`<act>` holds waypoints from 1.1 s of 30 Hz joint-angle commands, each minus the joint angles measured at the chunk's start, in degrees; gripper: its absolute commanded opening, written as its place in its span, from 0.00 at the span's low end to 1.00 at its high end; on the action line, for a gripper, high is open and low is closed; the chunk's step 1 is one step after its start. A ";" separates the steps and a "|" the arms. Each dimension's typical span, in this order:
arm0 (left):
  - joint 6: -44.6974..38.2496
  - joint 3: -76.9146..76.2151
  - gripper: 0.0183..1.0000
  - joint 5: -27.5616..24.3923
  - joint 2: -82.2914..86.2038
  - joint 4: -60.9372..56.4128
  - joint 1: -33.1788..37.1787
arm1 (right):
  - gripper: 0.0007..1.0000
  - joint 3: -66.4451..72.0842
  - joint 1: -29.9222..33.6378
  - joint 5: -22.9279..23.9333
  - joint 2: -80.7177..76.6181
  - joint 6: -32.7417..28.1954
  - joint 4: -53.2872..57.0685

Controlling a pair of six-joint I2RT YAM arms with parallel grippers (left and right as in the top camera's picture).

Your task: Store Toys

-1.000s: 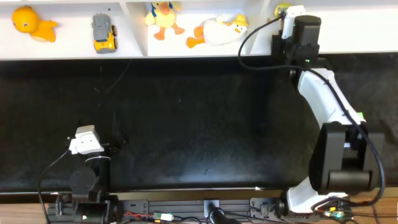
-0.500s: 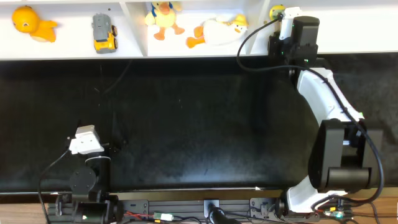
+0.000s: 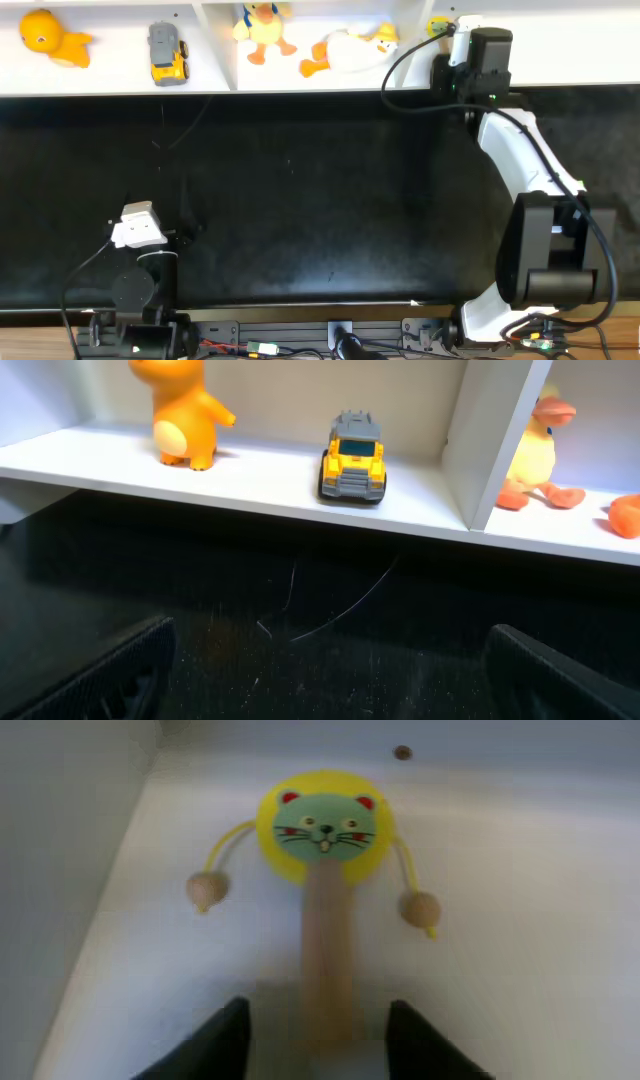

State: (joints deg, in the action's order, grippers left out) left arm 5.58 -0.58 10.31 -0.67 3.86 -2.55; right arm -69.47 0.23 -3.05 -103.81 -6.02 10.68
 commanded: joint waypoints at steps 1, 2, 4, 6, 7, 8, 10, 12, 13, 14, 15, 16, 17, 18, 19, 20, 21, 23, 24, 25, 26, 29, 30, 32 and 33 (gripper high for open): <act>-1.22 0.13 1.00 0.28 0.55 0.11 0.22 | 0.61 -1.64 -0.09 -0.52 0.52 0.48 2.89; -1.22 0.13 1.00 0.28 0.55 0.13 0.24 | 0.62 -1.64 -0.24 -0.17 1.18 0.44 4.04; -1.22 0.13 1.00 0.28 0.55 0.11 0.24 | 0.62 -1.62 -0.33 0.61 2.73 0.00 6.03; -1.22 0.13 1.00 0.28 0.55 0.13 0.22 | 0.63 -1.62 -0.31 1.75 4.35 0.00 8.24; -1.22 0.13 1.00 0.28 0.55 0.11 0.22 | 0.62 -1.62 -0.31 2.36 5.22 0.00 9.66; -1.22 0.13 1.00 0.28 0.55 0.11 0.22 | 0.62 -1.60 -0.31 2.86 5.90 0.00 10.93; -1.22 0.13 1.00 0.28 0.55 0.13 0.22 | 0.63 -1.44 -0.31 3.08 7.48 -0.39 13.97; -1.22 0.13 1.00 0.28 0.55 0.11 0.24 | 0.64 -0.83 -0.33 3.08 9.03 -0.46 16.20; -1.22 0.13 1.00 0.28 0.55 0.13 0.22 | 0.64 -0.31 -0.33 3.08 9.94 -0.46 17.18; -1.22 0.13 1.00 0.28 0.55 0.11 0.22 | 0.64 0.13 -0.33 3.08 10.78 -0.46 18.03; -1.22 0.13 1.00 0.28 0.55 0.11 0.24 | 0.65 0.61 -0.33 3.08 11.80 -0.44 19.17; -1.22 0.13 1.00 0.28 0.55 0.11 0.24 | 0.65 1.05 -0.33 3.08 12.72 -0.44 20.06; -1.22 0.13 1.00 0.28 0.55 0.11 0.22 | 0.66 1.60 -0.33 3.10 13.84 -0.44 21.05; -1.25 0.13 1.00 0.28 0.55 0.11 0.22 | 0.68 2.32 -0.33 3.10 15.08 -0.44 22.08; -1.22 0.13 1.00 0.28 0.55 0.11 0.24 | 0.70 3.06 -0.33 3.10 16.22 -0.44 22.80; -1.25 0.13 1.00 0.28 0.55 0.11 0.24 | 0.71 4.15 -0.33 3.10 17.68 -0.44 23.61; -1.22 0.13 1.00 0.28 0.55 0.11 0.22 | 0.73 5.40 -0.31 3.15 19.21 -0.44 24.30; -1.22 0.13 1.00 0.28 0.55 0.11 0.24 | 0.78 7.87 -0.31 3.72 22.05 -0.42 25.40; -1.22 0.13 1.00 0.28 0.55 0.11 0.22 | 0.81 9.20 -0.31 4.20 23.52 -0.39 25.99; -1.22 0.13 1.00 0.28 0.55 0.11 0.24 | 0.85 10.32 -0.31 4.66 24.94 -0.39 26.88; -1.22 0.13 1.00 0.28 0.55 0.11 0.24 | 0.90 11.10 -0.31 5.16 26.08 -0.39 27.76; -1.22 0.13 1.00 0.28 0.55 0.11 0.24 | 1.00 13.14 -0.31 5.66 29.40 -0.39 30.91; -1.22 0.13 1.00 0.28 0.55 0.11 0.24 | 1.00 13.53 -0.28 5.66 30.36 -0.42 32.35; -1.22 0.13 1.00 0.28 0.55 0.11 0.24 | 1.00 13.97 -0.31 5.64 32.06 -0.39 35.04; -1.22 0.13 1.00 0.28 0.55 0.13 0.24 | 1.00 14.01 -0.28 5.62 32.87 -0.39 36.35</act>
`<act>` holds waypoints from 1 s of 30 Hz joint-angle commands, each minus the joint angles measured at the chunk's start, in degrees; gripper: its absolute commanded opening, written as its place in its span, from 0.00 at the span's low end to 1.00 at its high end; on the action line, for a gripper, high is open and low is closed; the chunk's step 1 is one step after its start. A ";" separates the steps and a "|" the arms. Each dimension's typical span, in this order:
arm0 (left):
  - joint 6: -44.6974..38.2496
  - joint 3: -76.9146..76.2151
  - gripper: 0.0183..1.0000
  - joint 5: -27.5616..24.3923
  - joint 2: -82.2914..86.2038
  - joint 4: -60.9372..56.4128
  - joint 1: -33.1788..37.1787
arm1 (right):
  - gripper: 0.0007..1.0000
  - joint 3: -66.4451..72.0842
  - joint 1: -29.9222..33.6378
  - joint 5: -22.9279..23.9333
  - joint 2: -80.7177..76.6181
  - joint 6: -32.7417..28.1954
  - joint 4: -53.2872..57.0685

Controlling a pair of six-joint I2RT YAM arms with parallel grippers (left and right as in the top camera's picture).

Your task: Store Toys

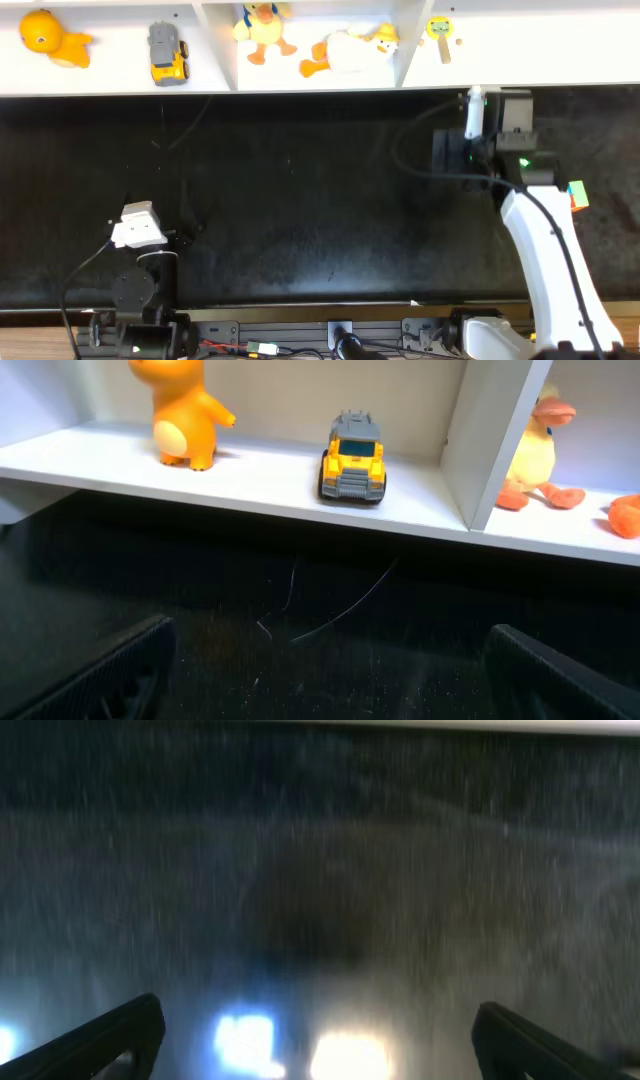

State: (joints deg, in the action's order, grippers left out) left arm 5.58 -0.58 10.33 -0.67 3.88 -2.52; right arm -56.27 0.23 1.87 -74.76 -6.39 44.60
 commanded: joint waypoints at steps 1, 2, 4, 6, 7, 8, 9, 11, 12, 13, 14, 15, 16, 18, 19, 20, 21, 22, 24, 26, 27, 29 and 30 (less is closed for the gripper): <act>-1.22 0.13 1.00 0.26 0.55 0.09 0.22 | 1.00 0.81 -0.28 0.72 4.46 -0.04 3.37; -1.22 0.13 1.00 0.28 0.55 0.09 0.20 | 0.99 0.81 -0.28 0.72 5.16 -0.02 4.22; -1.22 0.13 1.00 0.26 0.55 0.11 0.20 | 1.00 0.81 -0.20 0.70 6.27 -0.02 5.11; -1.22 0.13 1.00 0.26 0.55 0.09 0.20 | 1.00 0.81 -0.20 0.70 7.23 -0.02 5.03; -1.22 0.13 1.00 0.26 0.55 0.09 0.20 | 1.00 0.81 -0.20 0.72 7.61 -0.02 5.05; -1.22 0.13 1.00 0.26 0.55 0.09 0.20 | 1.00 0.81 -0.20 0.70 8.07 -0.02 5.05; -1.22 0.13 1.00 0.26 0.55 0.09 0.22 | 1.00 0.81 -0.20 0.70 8.55 -0.02 5.05; -1.22 0.13 1.00 0.26 0.55 0.09 0.22 | 1.00 0.81 -0.20 0.70 9.46 -0.02 5.05; -1.22 0.13 1.00 0.26 0.55 0.11 0.22 | 1.00 0.81 -0.20 0.70 9.97 -0.02 5.05; -1.22 0.13 1.00 0.26 0.55 0.09 0.20 | 1.00 0.81 -0.20 0.70 10.38 -0.02 5.05; -1.22 0.13 1.00 0.26 0.55 0.09 0.22 | 1.00 0.81 -0.20 0.70 10.78 -0.02 5.05; -1.22 0.13 1.00 0.26 0.55 0.09 0.22 | 1.00 0.81 -0.20 0.70 11.26 -0.02 5.05; -1.22 0.13 1.00 0.26 0.55 0.09 0.20 | 1.00 0.81 -0.20 0.70 11.82 -0.02 5.05; -1.22 0.13 1.00 0.26 0.55 0.09 0.20 | 1.00 0.81 -0.20 0.70 13.03 -0.02 5.05; -1.25 0.13 1.00 0.26 0.55 0.09 0.22 | 1.00 0.81 -0.20 0.70 13.42 -0.02 5.05; -1.22 0.13 1.00 0.26 0.55 0.09 0.20 | 1.00 0.81 -0.20 0.70 13.68 -0.02 5.05; -1.22 0.13 1.00 0.26 0.55 0.11 0.20 | 1.00 0.81 -0.20 0.70 13.79 -0.02 5.05; -1.22 0.13 1.00 0.26 0.55 0.09 0.22 | 1.00 0.81 -0.20 0.70 13.77 -0.02 5.05; -1.22 0.13 1.00 0.26 0.55 0.11 0.22 | 1.00 0.81 -0.20 0.70 13.66 -0.02 5.07; -1.22 0.13 1.00 0.26 0.55 0.09 0.20 | 1.00 0.81 -0.20 0.70 13.68 -0.02 5.07; -1.22 0.13 1.00 0.26 0.55 0.09 0.22 | 1.00 0.81 -0.20 0.70 13.68 -0.02 5.05; -1.22 0.13 1.00 0.26 0.55 0.11 0.20 | 0.99 0.81 -0.20 0.70 13.68 -0.02 5.07; -1.22 0.13 1.00 0.26 0.55 0.09 0.22 | 1.00 0.81 -0.20 0.70 13.70 -0.04 5.07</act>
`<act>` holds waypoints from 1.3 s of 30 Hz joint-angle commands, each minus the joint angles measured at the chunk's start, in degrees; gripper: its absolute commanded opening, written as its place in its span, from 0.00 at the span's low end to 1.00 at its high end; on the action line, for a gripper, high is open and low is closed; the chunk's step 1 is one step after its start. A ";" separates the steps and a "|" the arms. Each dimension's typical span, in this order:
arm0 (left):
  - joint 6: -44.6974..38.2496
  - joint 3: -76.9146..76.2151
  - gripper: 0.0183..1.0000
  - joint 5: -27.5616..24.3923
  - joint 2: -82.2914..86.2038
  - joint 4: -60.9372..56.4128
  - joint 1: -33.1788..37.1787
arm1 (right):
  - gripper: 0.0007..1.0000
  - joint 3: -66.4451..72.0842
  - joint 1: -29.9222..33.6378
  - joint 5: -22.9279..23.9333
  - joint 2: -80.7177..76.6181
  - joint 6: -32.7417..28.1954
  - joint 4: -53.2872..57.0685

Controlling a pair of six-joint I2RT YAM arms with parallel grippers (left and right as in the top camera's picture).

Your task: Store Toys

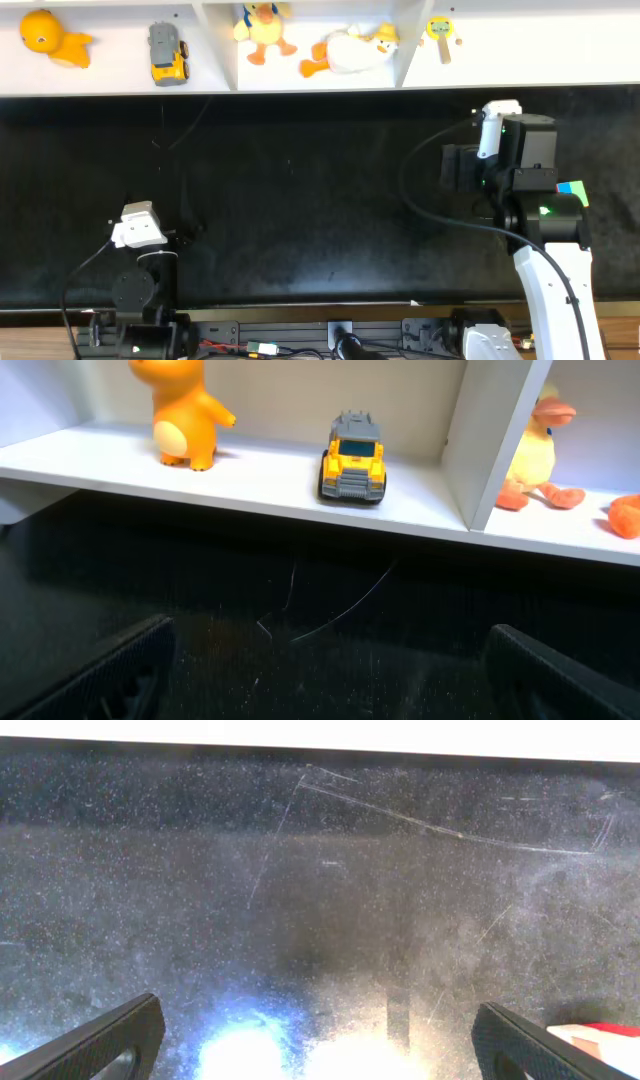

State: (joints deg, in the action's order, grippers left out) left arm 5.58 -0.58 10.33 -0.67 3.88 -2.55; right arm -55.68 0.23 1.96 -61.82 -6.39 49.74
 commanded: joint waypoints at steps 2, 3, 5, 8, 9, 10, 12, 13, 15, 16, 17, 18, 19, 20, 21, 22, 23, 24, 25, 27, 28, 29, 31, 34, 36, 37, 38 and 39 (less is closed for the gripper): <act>-1.22 0.13 1.00 0.26 0.55 0.09 0.22 | 1.00 0.22 -0.20 0.61 0.76 -0.02 -0.09; -1.22 0.13 1.00 0.26 0.55 0.09 0.22 | 1.00 0.22 -0.20 0.61 0.76 -0.02 -0.07; -1.22 0.13 1.00 0.26 0.55 0.09 0.24 | 1.00 0.22 -0.20 0.61 0.76 -0.04 -0.09; -1.22 0.13 1.00 0.26 0.55 0.09 0.24 | 1.00 0.22 -0.20 -0.07 0.76 -0.02 -1.42; -1.22 0.13 1.00 0.26 0.55 0.11 0.24 | 1.00 0.22 -0.17 0.00 0.76 -0.02 -2.14; -1.22 0.13 1.00 0.26 0.55 0.09 0.24 | 1.00 0.22 0.00 0.46 0.76 -0.04 -1.92; -1.22 0.13 1.00 0.26 0.55 0.09 0.24 | 0.99 0.22 1.09 1.60 0.76 -0.07 -1.05; -1.22 0.13 1.00 0.26 0.55 0.09 0.24 | 1.00 0.22 2.10 2.58 0.76 -0.04 -0.61; -1.22 0.13 1.00 0.26 0.55 0.09 0.24 | 1.00 0.22 4.33 2.54 0.74 -0.07 -0.04; -1.22 0.13 1.00 0.26 0.55 0.09 0.22 | 1.00 0.22 5.70 2.54 0.74 -0.17 0.15; -1.22 0.13 1.00 0.26 0.55 0.09 0.22 | 0.99 0.22 7.17 2.45 0.74 -1.27 0.59; -1.22 0.13 1.00 0.26 0.55 0.09 0.24 | 1.00 0.22 8.76 2.10 0.72 -2.71 1.05; -1.22 0.13 1.00 0.26 0.55 0.09 0.24 | 1.00 0.22 10.19 1.92 0.68 -3.85 1.42; -1.22 0.13 1.00 0.26 0.55 0.09 0.24 | 1.00 0.22 11.91 1.84 0.59 -5.16 1.88; -1.22 0.13 1.00 0.26 0.55 0.11 0.24 | 1.00 0.22 13.49 1.57 0.50 -6.62 2.25; -1.22 0.13 1.00 0.26 0.55 0.09 0.24 | 1.00 0.22 15.47 0.48 0.44 -9.11 2.82; -1.22 0.13 1.00 0.26 0.55 0.09 0.24 | 1.00 0.22 17.20 -1.05 0.42 -11.52 3.48; -1.22 0.13 1.00 0.26 0.55 0.09 0.24 | 1.00 0.22 19.58 -3.72 0.44 -15.06 4.50; -1.22 0.13 1.00 0.26 0.55 0.09 0.24 | 1.00 0.22 21.38 -5.42 0.44 -17.31 5.27; -1.22 0.13 1.00 0.26 0.55 0.09 0.24 | 1.00 0.22 25.20 -7.85 0.42 -20.41 6.34; -1.22 0.13 1.00 0.26 0.55 0.09 0.24 | 1.00 0.22 27.23 -8.68 0.39 -22.03 6.62; -1.22 0.13 1.00 0.26 0.55 0.09 0.24 | 1.00 0.22 28.94 -9.53 0.33 -23.76 6.80; -1.22 0.13 1.00 0.26 0.55 0.09 0.24 | 1.00 0.22 32.74 -11.74 0.22 -29.46 7.48; -1.22 0.13 1.00 0.26 0.55 0.09 0.24 | 1.00 0.22 37.40 -13.86 -0.28 -34.93 8.37; -1.22 0.13 1.00 0.26 0.55 0.09 0.22 | 1.00 0.22 39.82 -15.13 -0.83 -39.41 10.78; -1.22 0.13 1.00 0.26 0.55 0.09 0.22 | 1.00 0.22 40.83 -15.76 -1.14 -41.90 12.57; -1.22 0.13 1.00 0.26 0.55 0.09 0.24 | 1.00 0.22 41.64 -16.15 -1.36 -43.47 13.97; -1.22 0.13 1.00 0.26 0.55 0.09 0.22 | 1.00 0.22 42.53 -16.85 -1.51 -45.00 15.21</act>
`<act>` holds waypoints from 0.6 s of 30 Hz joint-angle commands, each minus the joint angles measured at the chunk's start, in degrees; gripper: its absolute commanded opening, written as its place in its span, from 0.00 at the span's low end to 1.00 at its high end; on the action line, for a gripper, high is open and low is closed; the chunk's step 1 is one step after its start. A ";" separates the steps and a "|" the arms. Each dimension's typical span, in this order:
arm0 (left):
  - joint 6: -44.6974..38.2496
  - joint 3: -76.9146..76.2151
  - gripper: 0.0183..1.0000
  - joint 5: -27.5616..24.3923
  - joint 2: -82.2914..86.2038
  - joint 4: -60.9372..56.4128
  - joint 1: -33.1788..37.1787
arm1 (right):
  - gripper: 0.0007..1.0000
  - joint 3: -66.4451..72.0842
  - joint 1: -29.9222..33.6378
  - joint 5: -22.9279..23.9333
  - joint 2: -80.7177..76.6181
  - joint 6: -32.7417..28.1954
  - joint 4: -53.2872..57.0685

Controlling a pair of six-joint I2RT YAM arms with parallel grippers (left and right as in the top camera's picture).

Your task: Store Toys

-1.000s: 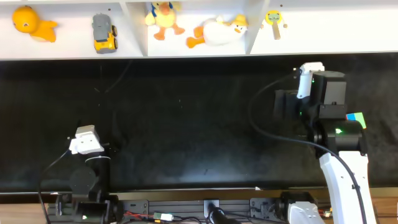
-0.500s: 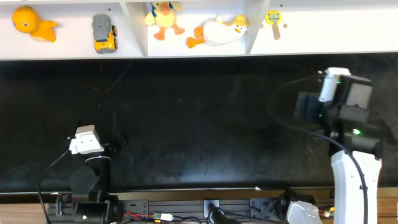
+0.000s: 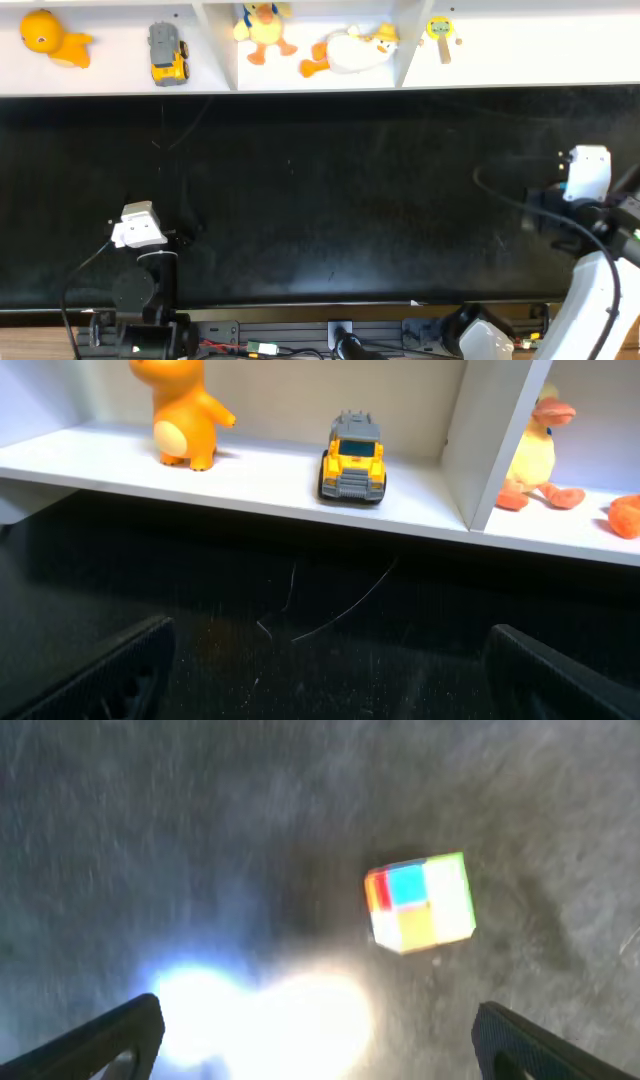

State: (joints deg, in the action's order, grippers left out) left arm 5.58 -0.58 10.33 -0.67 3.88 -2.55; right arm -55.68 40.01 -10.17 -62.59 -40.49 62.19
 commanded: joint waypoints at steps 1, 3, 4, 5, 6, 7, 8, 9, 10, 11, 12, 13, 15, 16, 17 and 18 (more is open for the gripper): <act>-1.22 0.13 1.00 0.26 0.55 0.09 0.24 | 1.00 0.22 3.69 -5.51 -0.74 -12.00 3.52; -1.22 0.13 1.00 0.26 0.55 0.09 0.24 | 1.00 0.22 5.53 -7.23 -0.72 -13.73 3.85; -1.25 0.13 1.00 0.26 0.55 0.09 0.22 | 1.00 0.22 6.49 -7.72 -0.72 -14.69 3.82; -1.22 0.13 1.00 0.26 0.55 0.11 0.22 | 1.00 0.22 7.32 -7.98 -0.72 -15.56 3.85; -1.22 0.13 1.00 0.26 0.55 0.09 0.24 | 1.00 0.22 8.35 -8.20 -0.72 -16.59 3.89; -1.22 0.13 1.00 0.26 0.55 0.09 0.22 | 1.00 0.22 9.29 -8.46 -0.72 -17.70 3.93; -1.22 0.13 1.00 0.26 0.55 0.09 0.22 | 1.00 0.22 10.43 -8.76 -0.72 -19.10 3.96; -1.22 0.13 1.00 0.26 0.55 0.09 0.24 | 1.00 0.24 11.61 -9.18 -0.72 -20.68 3.96; -1.22 0.13 1.00 0.26 0.55 0.11 0.24 | 1.00 0.24 12.63 -9.53 -0.72 -22.03 3.93; -1.22 0.13 1.00 0.26 0.55 0.09 0.22 | 1.00 0.26 13.88 -9.88 -0.72 -23.63 3.78; -1.22 0.13 1.00 0.26 0.55 0.09 0.24 | 1.00 0.26 14.93 -10.25 -0.74 -24.90 3.58; -1.22 0.13 1.00 0.26 0.55 0.11 0.24 | 1.00 0.33 16.11 -10.69 -0.74 -26.03 3.02; -1.22 0.13 1.00 0.26 0.55 0.09 0.22 | 0.99 0.79 18.21 -11.52 -0.74 -27.06 0.76; -1.22 0.13 1.00 0.26 0.55 0.09 0.24 | 1.00 1.27 19.23 -12.00 -0.74 -27.36 -0.98; -1.22 0.13 1.00 0.26 0.55 0.09 0.24 | 1.00 1.92 20.13 -12.76 -0.74 -27.80 -2.91; -1.22 0.13 1.00 0.26 0.55 0.09 0.22 | 1.00 2.62 20.79 -13.49 -0.74 -28.17 -4.63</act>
State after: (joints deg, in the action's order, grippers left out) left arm 5.58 -0.58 10.33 -0.67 3.88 -2.55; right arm -54.59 59.00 -20.12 -63.37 -65.14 59.35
